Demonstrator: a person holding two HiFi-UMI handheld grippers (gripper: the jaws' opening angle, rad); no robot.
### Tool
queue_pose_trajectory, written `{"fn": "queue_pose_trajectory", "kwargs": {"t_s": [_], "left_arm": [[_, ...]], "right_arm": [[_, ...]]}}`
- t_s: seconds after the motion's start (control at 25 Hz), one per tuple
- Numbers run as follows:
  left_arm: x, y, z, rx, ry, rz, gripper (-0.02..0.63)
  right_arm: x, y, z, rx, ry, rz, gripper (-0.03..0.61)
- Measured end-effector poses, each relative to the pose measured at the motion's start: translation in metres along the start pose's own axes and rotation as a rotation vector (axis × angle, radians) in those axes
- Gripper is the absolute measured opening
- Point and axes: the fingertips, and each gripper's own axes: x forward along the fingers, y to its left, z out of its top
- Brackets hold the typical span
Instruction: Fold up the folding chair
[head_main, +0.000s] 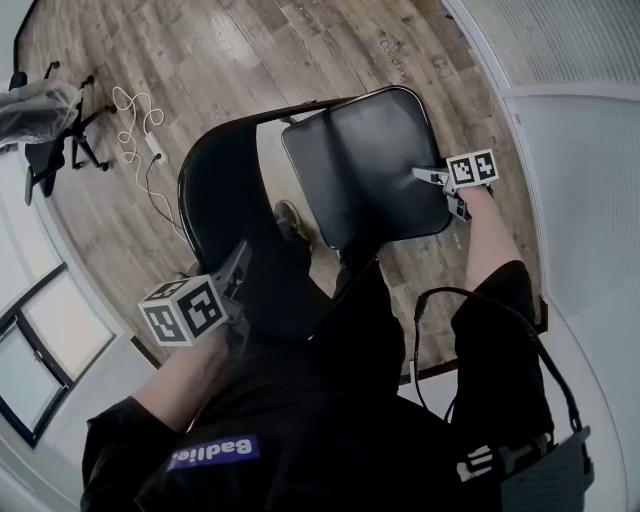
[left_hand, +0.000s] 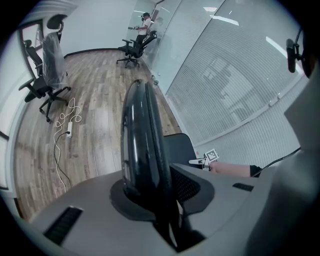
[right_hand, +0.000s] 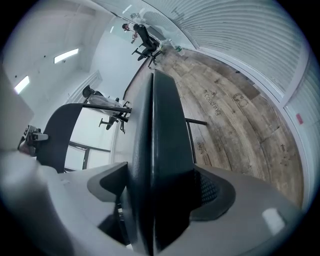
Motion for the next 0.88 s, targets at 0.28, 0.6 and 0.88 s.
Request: {"fn": "queue_pose_trajectory", "kwargs": {"t_s": [0.28, 0.6, 0.88], "left_arm": [[-0.026, 0.016, 0.0, -0.003, 0.005, 0.004, 0.086], [-0.052, 0.038, -0.004, -0.03, 0.012, -0.026, 0.075], [-0.074, 0.052, -0.004, -0.06, 0.013, -0.051, 0.074]], "right_arm": [[-0.005, 0.049, -0.002, -0.012, 0.006, -0.049, 0.351], [-0.004, 0.103, -0.011, -0.016, 0.019, -0.099, 0.327], [-0.004, 0.149, -0.013, -0.021, 0.021, -0.134, 0.306]]}}
